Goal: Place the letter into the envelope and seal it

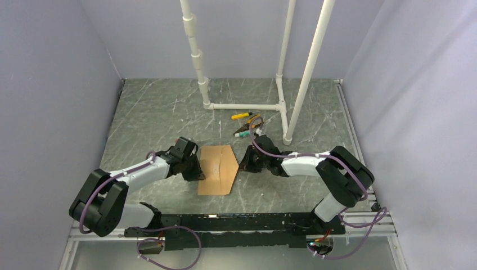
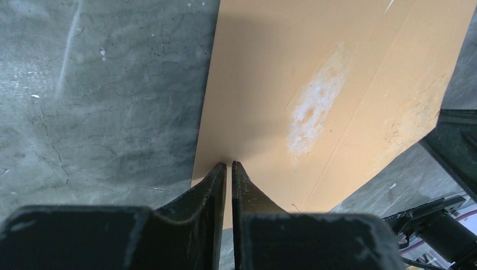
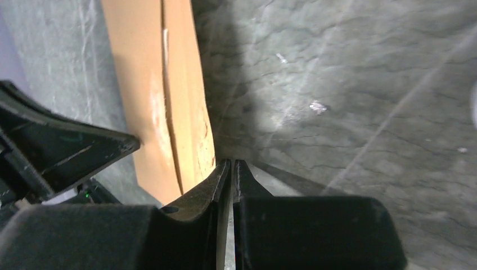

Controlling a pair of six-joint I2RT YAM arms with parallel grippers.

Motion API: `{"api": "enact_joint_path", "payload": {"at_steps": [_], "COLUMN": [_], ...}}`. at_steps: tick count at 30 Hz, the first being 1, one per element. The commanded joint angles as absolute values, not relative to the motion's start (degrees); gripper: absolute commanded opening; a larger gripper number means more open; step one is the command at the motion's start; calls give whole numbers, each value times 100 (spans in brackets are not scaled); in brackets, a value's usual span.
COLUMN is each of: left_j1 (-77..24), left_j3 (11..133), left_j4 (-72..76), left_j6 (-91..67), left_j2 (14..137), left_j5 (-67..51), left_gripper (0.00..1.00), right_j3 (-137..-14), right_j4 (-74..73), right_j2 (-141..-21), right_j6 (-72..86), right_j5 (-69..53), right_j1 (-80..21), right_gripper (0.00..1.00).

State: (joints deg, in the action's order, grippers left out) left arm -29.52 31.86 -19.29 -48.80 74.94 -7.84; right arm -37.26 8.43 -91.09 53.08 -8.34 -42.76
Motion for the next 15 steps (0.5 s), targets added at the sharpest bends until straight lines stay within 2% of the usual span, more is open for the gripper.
{"api": "enact_joint_path", "payload": {"at_steps": [1,7,15], "left_j1": [-3041,-3124,-3138], "left_j3": [3026,3117,3014], "left_j4": [-1865,-1973,-1808], "left_j6": [-5016,-5031,-5089], "left_j2": [7793,7857,7782], "left_j5": [-290,-170,-277], "left_gripper": [15,14,10], "right_j3": [-3480,-3326,-3680], "right_j4": [2395,3182,3562], "right_j2": [-9107,-9074,-9889], "right_j6": [5170,5059,5120], "right_j5": [-1541,-1735,-1657], "right_j1": [-4326,-4459,-4664], "right_gripper": [11,11,12]}}
